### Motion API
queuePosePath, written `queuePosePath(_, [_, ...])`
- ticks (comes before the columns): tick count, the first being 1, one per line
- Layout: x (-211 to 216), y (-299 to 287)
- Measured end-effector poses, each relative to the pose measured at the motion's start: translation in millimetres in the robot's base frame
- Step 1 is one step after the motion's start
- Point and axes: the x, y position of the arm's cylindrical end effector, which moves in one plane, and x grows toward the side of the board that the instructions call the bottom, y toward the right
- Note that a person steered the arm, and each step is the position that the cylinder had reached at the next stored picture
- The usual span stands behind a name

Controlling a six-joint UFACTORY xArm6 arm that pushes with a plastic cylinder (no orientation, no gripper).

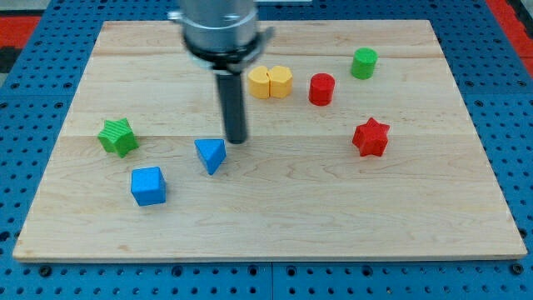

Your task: Slide the blue cube slightly up

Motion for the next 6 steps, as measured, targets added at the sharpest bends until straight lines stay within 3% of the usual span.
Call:
queuePosePath(1, [40.7, 56.3])
queuePosePath(2, [124.8, 22.4])
queuePosePath(3, [155.1, -64.2])
queuePosePath(4, [159.4, -140.9])
queuePosePath(6, [75.2, -148.2])
